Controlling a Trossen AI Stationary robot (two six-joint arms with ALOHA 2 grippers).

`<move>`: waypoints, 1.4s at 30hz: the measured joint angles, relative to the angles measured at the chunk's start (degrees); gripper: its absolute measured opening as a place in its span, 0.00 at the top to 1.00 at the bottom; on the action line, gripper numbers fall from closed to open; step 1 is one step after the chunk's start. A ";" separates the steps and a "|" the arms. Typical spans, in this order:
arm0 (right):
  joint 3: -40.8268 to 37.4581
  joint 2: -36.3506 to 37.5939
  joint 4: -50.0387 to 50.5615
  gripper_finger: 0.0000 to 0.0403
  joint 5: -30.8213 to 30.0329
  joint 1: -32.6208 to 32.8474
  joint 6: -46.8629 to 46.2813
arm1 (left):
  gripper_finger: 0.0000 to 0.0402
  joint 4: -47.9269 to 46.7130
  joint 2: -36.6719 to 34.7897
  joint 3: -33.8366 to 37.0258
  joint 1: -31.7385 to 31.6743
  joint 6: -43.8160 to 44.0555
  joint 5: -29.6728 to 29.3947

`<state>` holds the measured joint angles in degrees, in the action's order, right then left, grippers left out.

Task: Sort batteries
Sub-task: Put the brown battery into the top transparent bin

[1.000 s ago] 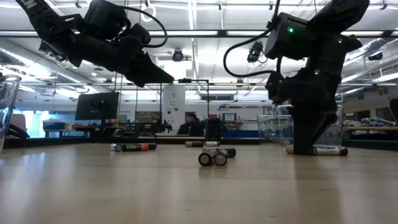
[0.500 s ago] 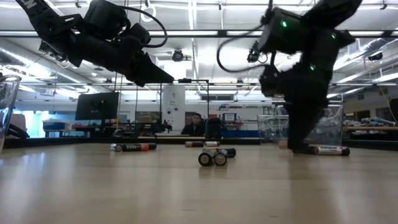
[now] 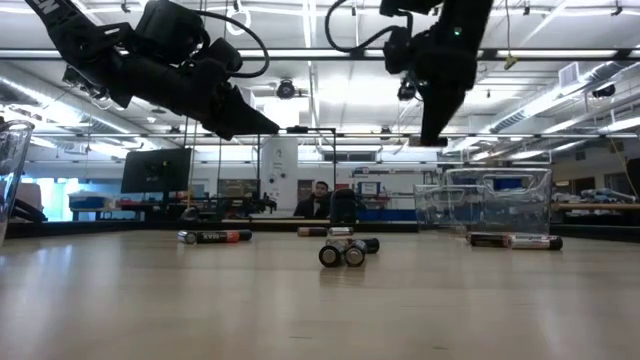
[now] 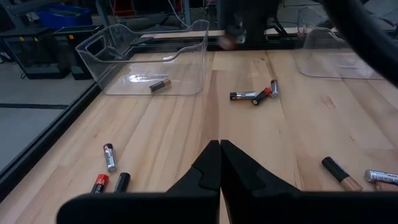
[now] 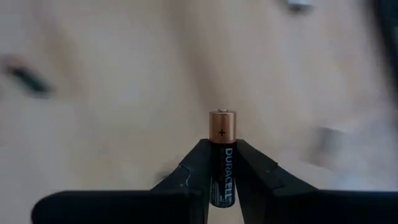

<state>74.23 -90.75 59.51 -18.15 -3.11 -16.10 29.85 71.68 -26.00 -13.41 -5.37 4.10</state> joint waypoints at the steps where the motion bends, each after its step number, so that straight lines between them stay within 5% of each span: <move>1: 1.44 0.09 2.34 0.85 -1.18 -1.80 1.24 | 0.98 0.00 0.00 0.00 0.00 0.00 0.00; 6: 5.32 0.54 7.96 0.85 -2.38 -13.65 7.64 | 0.98 -0.08 0.00 -0.01 0.01 0.01 0.00; 18: -1.19 0.73 -1.95 0.85 12.90 -41.03 12.98 | 0.98 -0.66 0.00 0.00 0.00 -0.57 0.00; 31: -3.20 -0.63 -9.53 0.85 18.23 -48.91 21.95 | 0.98 -0.87 0.00 0.00 0.00 -0.61 0.00; 42: -3.20 -7.23 -8.09 0.85 20.39 -49.52 32.62 | 0.98 -0.98 0.00 0.00 0.00 -1.95 0.02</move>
<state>71.02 -97.98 51.42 2.24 -52.64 16.52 28.86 71.68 -26.00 -13.41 -7.31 4.12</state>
